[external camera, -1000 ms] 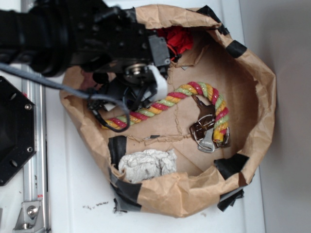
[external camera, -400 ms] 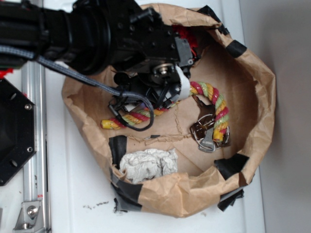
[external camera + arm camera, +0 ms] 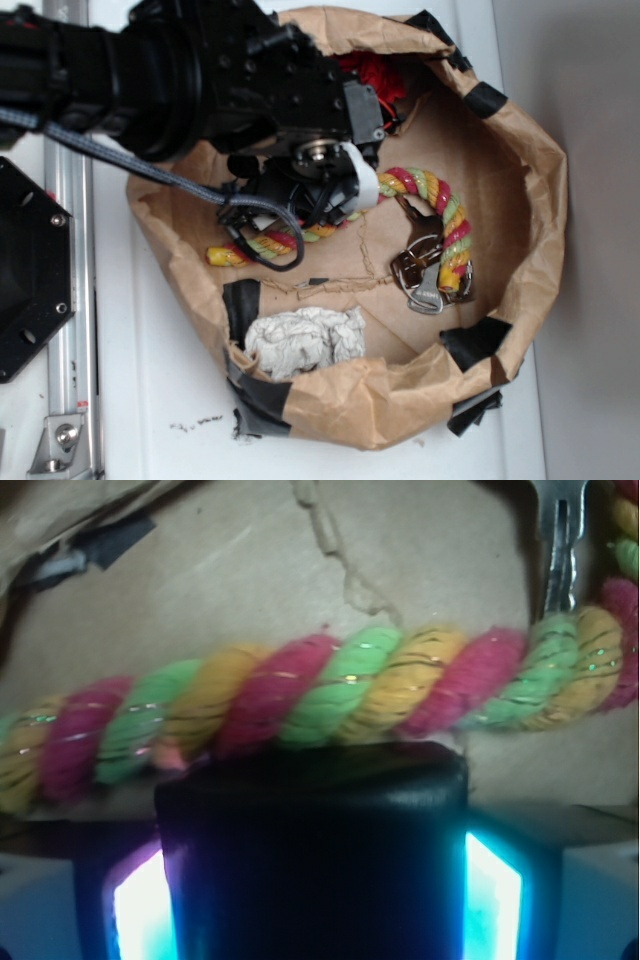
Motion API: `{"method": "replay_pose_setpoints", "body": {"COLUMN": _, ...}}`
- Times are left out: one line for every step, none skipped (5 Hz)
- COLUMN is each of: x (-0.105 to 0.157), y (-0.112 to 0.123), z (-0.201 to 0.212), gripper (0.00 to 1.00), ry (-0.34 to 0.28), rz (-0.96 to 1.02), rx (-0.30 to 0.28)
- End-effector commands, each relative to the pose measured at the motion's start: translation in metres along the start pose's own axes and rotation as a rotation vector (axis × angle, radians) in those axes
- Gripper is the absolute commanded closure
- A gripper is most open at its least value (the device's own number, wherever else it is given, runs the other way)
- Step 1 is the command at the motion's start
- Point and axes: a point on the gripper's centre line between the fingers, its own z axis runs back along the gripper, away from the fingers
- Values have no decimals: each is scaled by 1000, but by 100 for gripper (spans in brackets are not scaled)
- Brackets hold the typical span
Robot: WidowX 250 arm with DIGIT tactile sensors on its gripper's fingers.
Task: Grab the black box.
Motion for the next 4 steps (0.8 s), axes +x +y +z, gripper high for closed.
{"method": "replay_pose_setpoints", "body": {"x": 4, "y": 16, "z": 110, "gripper": 100, "ry": 93, "rz": 311, "rx": 86}}
{"method": "replay_pose_setpoints", "body": {"x": 21, "y": 20, "z": 148, "gripper": 100, "ry": 116, "rz": 460, "rx": -47}}
{"method": "replay_pose_setpoints", "body": {"x": 41, "y": 11, "z": 149, "gripper": 100, "ry": 89, "rz": 511, "rx": -100}}
{"method": "replay_pose_setpoints", "body": {"x": 57, "y": -4, "z": 152, "gripper": 100, "ry": -60, "rz": 603, "rx": -67}}
